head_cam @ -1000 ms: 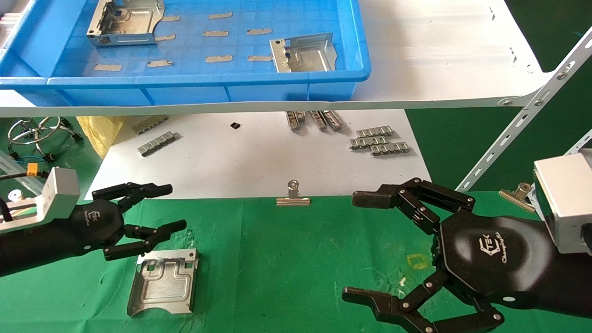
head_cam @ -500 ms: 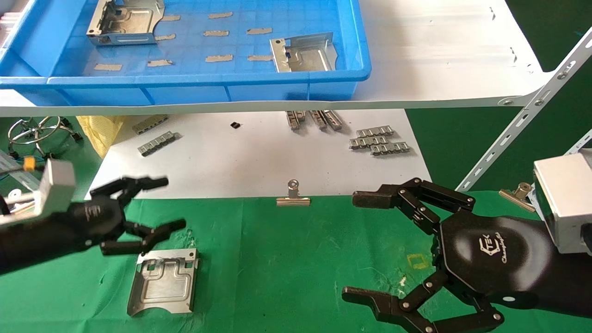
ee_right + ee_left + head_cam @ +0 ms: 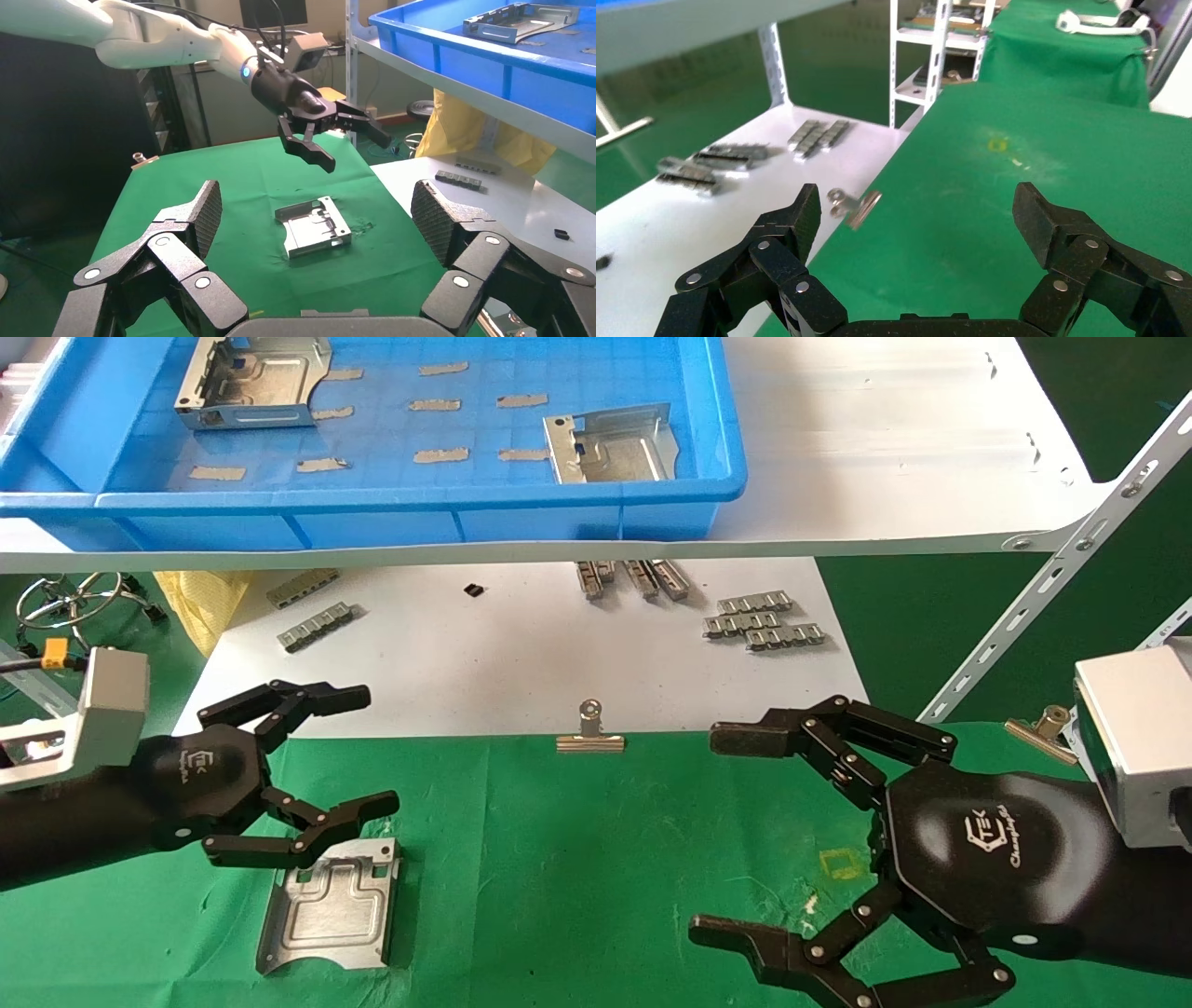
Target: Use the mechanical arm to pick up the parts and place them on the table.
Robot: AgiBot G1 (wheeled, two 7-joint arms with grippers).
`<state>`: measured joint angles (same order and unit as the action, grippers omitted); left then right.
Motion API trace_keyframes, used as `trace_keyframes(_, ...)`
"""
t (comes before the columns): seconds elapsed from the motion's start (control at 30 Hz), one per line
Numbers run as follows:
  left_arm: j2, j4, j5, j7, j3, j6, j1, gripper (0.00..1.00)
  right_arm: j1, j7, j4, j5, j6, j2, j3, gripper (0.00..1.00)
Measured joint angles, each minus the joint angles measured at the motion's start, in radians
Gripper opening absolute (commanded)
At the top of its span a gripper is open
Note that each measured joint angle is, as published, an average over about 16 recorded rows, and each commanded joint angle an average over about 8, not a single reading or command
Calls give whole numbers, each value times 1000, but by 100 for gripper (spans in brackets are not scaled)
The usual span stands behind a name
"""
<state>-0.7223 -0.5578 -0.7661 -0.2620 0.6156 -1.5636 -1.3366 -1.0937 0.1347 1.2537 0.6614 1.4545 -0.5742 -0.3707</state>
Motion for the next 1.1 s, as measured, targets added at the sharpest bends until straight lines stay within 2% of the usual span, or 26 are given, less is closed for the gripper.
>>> trace_keyframes(1.1,90,-591,29,366,-274,55,213,100,0,0,0,0,0,0,0,100)
